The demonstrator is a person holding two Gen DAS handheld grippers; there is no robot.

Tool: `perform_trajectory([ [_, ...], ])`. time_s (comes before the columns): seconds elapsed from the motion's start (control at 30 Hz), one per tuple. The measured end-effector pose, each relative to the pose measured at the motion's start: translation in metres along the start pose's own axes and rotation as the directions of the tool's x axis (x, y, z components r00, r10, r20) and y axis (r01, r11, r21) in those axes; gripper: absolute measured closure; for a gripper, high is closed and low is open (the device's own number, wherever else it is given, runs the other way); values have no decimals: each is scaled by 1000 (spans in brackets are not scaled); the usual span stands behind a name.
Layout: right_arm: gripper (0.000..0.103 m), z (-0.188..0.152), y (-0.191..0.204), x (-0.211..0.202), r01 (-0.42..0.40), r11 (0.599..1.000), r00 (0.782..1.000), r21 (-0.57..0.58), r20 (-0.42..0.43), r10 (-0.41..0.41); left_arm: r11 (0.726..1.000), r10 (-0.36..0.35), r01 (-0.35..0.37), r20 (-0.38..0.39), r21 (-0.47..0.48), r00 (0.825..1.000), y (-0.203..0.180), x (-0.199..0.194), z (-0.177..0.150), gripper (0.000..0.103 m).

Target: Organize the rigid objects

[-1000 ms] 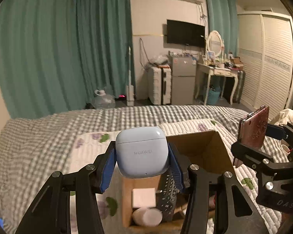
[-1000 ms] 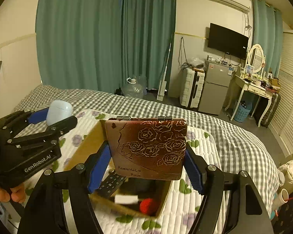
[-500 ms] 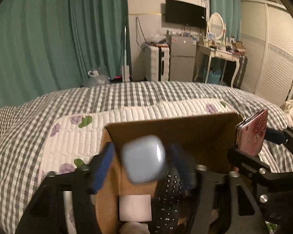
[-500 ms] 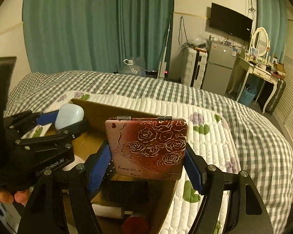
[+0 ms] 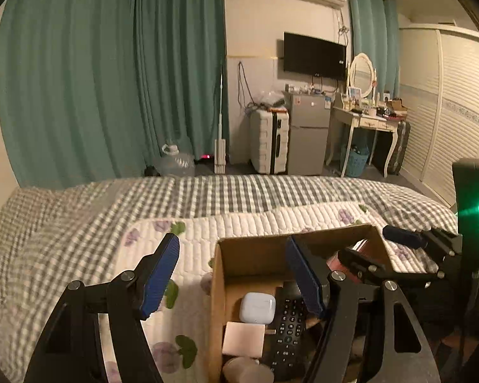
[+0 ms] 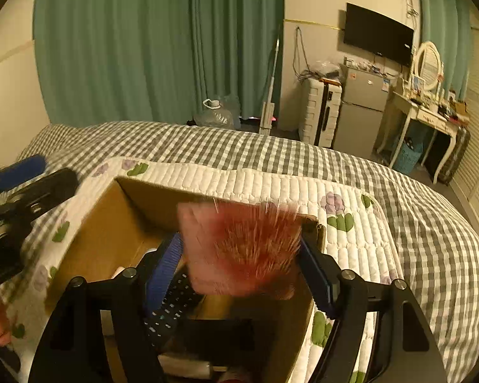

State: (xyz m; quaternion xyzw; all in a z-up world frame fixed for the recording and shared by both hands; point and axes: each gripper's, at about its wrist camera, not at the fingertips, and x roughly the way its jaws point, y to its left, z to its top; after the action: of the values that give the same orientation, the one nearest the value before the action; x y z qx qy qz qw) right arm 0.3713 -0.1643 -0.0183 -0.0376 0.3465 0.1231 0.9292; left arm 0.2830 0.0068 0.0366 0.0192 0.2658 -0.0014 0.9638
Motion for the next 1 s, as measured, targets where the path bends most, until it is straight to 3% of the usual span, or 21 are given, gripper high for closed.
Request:
perform_trajectory([
  [0.23,27,20,6,-91,36,999,994,2,106,-36,999,1,-5,100,38,995,-6,-90,20,31],
  [0.3,24,22,7,-128,52,999,989,-2,141,-51,999,-2,-3,129,39,992,-9,-118,23,26],
  [0.37,20,22,9,-169,67,998,981,-7,183,-65,999,-20,13,191,38,981,-11,-156,23,9],
  [0.43,16,17,11,-211,81,997,969,-11,233,-77,999,-5,-3,243,33,970,-13,-184,19,0],
  [0.5,5,9,13,-242,79,997,958,-16,277,-72,1000,1,-9,282,25,959,-13,-212,11,0],
  [0.6,0,-15,18,-287,98,995,932,-4,350,-91,1000,1,-7,299,17,954,-12,-237,-4,0],
  [0.7,0,-46,24,-312,108,994,912,2,399,-100,1000,5,-7,318,6,948,-11,-258,-27,0],
  [0.8,0,-74,29,-319,101,994,909,35,402,-106,1000,8,0,328,-25,945,-6,-269,-55,0],
  [1.0,0,-122,48,-300,71,997,915,38,394,-80,999,34,-22,259,-46,965,0,-238,-100,0],
])
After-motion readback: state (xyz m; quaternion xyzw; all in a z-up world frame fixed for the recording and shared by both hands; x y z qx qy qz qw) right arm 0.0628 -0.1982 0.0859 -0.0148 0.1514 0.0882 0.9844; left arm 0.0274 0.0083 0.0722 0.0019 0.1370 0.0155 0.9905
